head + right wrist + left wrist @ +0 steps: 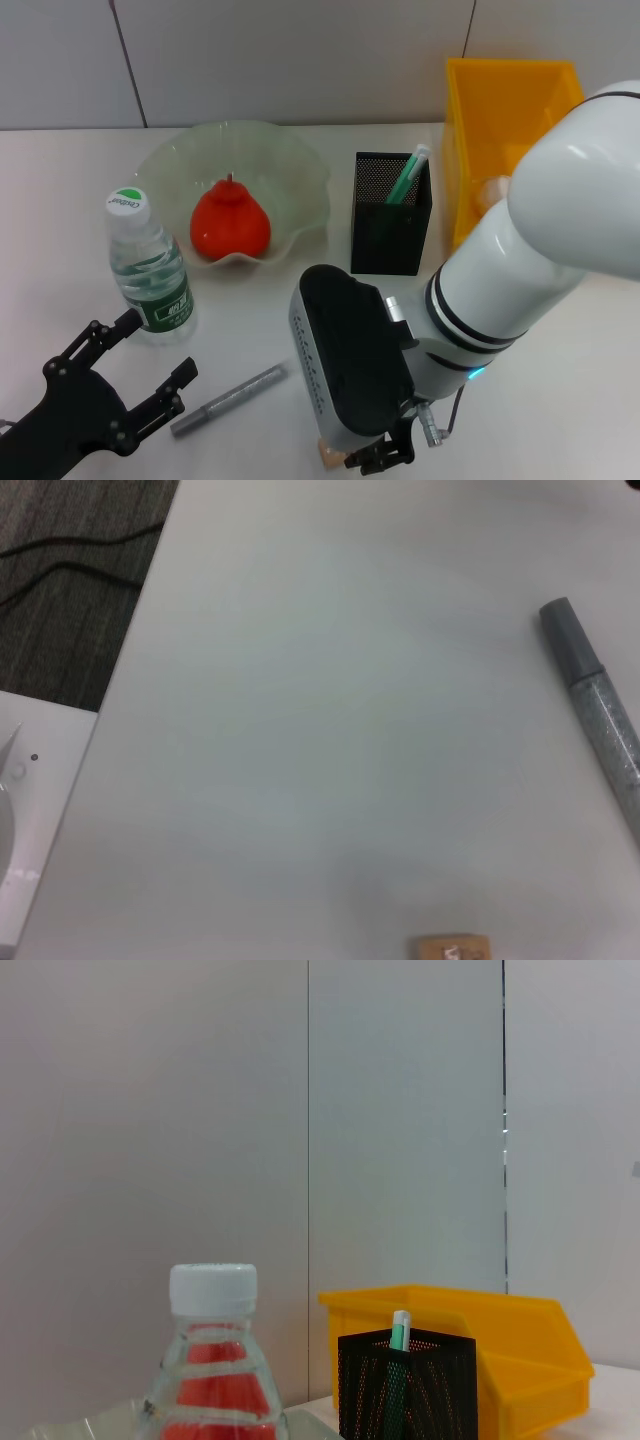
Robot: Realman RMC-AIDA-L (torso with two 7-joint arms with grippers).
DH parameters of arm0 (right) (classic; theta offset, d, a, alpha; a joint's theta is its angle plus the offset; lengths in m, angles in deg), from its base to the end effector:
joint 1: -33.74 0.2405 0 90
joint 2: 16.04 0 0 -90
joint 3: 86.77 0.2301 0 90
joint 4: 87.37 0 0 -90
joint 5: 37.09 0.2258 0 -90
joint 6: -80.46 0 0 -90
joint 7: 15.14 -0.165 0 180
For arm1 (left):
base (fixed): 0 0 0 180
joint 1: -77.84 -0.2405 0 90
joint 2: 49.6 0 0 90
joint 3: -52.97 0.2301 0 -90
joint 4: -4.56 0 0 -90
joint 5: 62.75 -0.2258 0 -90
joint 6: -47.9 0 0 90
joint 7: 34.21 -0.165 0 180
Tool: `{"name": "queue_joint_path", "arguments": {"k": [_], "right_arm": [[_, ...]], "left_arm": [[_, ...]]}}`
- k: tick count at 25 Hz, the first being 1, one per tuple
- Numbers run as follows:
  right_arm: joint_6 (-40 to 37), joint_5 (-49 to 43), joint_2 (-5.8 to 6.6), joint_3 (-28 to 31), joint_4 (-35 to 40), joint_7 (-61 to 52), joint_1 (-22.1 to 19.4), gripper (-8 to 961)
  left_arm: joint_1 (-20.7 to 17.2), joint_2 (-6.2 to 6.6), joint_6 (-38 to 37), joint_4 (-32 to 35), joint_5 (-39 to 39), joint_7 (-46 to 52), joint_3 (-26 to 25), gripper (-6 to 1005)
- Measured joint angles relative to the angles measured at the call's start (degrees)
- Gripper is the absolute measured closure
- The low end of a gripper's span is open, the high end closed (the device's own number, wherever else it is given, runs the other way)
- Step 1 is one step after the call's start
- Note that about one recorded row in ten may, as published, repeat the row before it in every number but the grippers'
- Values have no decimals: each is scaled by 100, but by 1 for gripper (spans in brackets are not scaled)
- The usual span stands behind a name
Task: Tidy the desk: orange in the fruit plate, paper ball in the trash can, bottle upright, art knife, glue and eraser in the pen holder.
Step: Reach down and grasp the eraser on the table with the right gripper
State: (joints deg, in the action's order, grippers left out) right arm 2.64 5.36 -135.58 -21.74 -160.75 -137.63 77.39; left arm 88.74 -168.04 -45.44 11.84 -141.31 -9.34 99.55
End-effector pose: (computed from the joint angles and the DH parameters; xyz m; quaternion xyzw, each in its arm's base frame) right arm 0.0926 0.2951 -0.1310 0.9623 0.1363 0.2350 0.0104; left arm -0.3155 0.2180 -0.0362 -0.8455 -0.1442 -0.3567 0.3704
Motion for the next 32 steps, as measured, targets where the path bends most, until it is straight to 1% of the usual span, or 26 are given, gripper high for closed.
{"name": "queue_joint_path", "arguments": {"k": [11,27,32], "right_arm": [[108,1,0,-167,83,4,37,506],[242,90,-9,-236,168,14,82,517],[312,121,-9,-265,225,14,99,534]], "left_arm": [[6,-4,10,-5,-3,0,0,172],[27,-4,18,-18,-1,0,35,172],[27,-4,19,-27,-1,0,36,173]]}}
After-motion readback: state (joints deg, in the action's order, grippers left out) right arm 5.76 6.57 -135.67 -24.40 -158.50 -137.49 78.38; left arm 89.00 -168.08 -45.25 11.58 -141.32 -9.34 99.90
